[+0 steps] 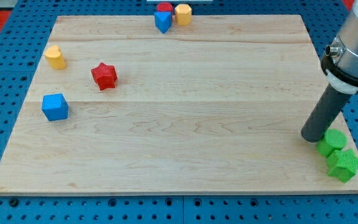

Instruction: Point your arm to the center

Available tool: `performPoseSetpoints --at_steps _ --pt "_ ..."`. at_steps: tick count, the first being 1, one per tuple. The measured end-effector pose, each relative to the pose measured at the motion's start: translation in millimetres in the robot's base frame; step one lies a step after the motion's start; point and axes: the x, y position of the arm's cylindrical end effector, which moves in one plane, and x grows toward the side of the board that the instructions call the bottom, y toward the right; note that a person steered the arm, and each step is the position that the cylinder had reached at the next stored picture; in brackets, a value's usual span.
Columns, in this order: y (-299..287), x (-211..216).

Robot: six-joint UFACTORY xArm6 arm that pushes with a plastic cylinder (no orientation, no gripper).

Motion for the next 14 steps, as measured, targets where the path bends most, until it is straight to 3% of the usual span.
performPoseSetpoints --at_steps 3,7,14 --pt "0.0 7.6" --pt "-39.1 -109.4" --pt "-47.2 -112.9"
